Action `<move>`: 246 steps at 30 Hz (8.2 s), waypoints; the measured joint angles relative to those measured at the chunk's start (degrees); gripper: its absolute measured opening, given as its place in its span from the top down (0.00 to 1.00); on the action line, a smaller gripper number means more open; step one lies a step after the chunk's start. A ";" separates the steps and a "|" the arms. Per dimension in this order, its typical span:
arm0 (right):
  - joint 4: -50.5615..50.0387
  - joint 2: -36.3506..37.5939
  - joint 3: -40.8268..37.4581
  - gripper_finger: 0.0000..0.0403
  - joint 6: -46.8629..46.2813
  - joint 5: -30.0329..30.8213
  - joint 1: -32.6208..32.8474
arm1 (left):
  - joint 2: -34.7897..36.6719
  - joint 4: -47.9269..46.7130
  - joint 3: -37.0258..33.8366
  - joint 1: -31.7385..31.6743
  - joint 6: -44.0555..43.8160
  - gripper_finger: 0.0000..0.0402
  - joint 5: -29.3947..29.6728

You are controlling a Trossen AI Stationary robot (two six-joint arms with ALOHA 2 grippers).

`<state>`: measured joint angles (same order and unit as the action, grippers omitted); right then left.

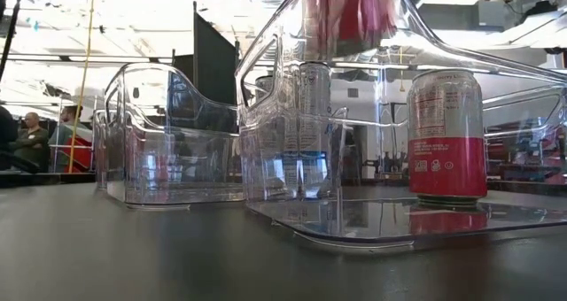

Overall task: Sort soda cans
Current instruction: Put the bottom right pink soda can in the bottom transparent bin, then put the bottom white soda can in the center transparent bin

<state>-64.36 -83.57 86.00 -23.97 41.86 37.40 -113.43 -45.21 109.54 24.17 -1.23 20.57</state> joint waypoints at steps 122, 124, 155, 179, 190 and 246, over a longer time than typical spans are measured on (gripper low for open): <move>6.45 -0.15 -0.02 0.02 -0.84 1.69 4.07 | 22.50 -43.26 -11.91 31.54 -56.42 0.92 2.49; 6.86 -0.15 -0.02 0.02 -0.84 1.88 3.76 | 22.34 -44.71 -11.93 33.33 -61.17 0.84 -1.69; 14.95 -10.47 -0.02 0.02 14.39 3.06 -1.99 | 26.80 -44.73 -27.43 45.13 -102.02 0.17 -16.53; 15.28 -10.47 -0.02 0.02 15.00 2.89 -1.83 | 33.96 -31.47 -43.54 46.33 -108.78 0.17 -10.63; 15.63 -10.47 -0.02 0.02 14.92 2.89 -1.83 | 33.97 -30.12 -45.90 45.96 -106.54 0.19 -7.57; 15.28 -10.47 -0.02 0.02 13.91 2.89 -1.81 | 32.78 -24.74 -17.66 -6.21 -29.24 0.39 3.08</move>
<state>-49.07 -94.04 85.97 -10.06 44.75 35.59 -80.65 -69.96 91.88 17.96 -30.47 23.64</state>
